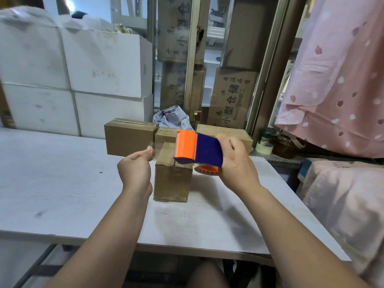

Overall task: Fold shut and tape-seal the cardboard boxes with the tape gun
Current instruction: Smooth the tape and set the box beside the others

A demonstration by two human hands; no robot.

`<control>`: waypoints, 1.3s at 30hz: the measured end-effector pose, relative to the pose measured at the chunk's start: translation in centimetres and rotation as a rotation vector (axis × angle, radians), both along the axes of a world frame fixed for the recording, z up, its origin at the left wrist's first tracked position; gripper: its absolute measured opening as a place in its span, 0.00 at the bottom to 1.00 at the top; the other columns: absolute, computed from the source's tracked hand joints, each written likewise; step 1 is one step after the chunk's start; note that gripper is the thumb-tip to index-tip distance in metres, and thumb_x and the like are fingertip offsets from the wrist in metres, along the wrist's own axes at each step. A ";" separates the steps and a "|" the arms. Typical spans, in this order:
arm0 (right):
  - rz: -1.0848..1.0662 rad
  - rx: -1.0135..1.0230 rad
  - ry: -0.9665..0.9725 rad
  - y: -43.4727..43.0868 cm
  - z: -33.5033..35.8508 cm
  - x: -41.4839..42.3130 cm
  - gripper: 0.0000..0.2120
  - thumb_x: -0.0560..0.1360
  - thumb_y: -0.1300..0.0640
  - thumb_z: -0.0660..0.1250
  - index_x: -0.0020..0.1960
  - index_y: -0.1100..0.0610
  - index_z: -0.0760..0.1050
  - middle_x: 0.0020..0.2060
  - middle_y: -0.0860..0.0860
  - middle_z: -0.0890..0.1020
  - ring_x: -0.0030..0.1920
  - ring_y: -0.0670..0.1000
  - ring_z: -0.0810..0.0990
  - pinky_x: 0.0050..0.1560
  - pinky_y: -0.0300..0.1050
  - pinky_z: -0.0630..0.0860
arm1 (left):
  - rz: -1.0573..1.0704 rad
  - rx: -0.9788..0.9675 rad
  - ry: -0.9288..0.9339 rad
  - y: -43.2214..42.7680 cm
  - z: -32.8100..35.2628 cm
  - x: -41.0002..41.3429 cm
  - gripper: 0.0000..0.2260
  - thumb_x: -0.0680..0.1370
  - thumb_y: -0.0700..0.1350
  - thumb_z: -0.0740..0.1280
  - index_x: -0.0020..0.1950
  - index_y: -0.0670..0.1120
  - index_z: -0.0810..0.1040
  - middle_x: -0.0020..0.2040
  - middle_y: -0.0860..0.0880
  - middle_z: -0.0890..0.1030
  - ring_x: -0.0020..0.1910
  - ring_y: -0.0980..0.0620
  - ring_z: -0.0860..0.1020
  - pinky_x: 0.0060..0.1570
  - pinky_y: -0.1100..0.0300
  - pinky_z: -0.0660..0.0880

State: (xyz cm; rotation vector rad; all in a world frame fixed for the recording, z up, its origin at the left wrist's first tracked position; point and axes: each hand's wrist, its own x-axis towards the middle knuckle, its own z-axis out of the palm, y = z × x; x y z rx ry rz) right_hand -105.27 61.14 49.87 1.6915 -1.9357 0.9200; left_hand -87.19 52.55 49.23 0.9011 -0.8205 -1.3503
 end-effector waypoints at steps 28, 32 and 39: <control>0.015 0.027 -0.368 -0.5 -0.7 -1.4 0.27 0.67 0.72 0.66 0.63 0.53 0.70 0.52 0.50 0.74 0.50 0.49 0.71 0.46 0.41 0.69 | -0.013 0.154 -0.092 -0.3 -1.6 0.3 0.06 0.74 0.43 0.72 0.46 0.41 0.81 0.41 0.48 0.81 0.38 0.60 0.77 0.44 0.64 0.66; 0.015 0.063 -0.360 -0.9 -1.1 -1.6 0.27 0.68 0.72 0.66 0.63 0.53 0.69 0.52 0.50 0.73 0.50 0.48 0.69 0.46 0.40 0.69 | -0.029 0.182 -0.060 -0.2 -1.7 0.2 0.05 0.74 0.42 0.71 0.46 0.41 0.80 0.38 0.50 0.80 0.36 0.61 0.76 0.48 0.62 0.65; 0.029 0.109 -0.409 -1.3 -3.1 -1.9 0.27 0.68 0.74 0.61 0.60 0.49 0.69 0.49 0.50 0.74 0.48 0.51 0.72 0.42 0.43 0.70 | -0.051 0.229 -0.050 -0.6 -2.0 0.3 0.03 0.75 0.40 0.69 0.41 0.43 0.79 0.37 0.51 0.80 0.34 0.63 0.75 0.51 0.62 0.64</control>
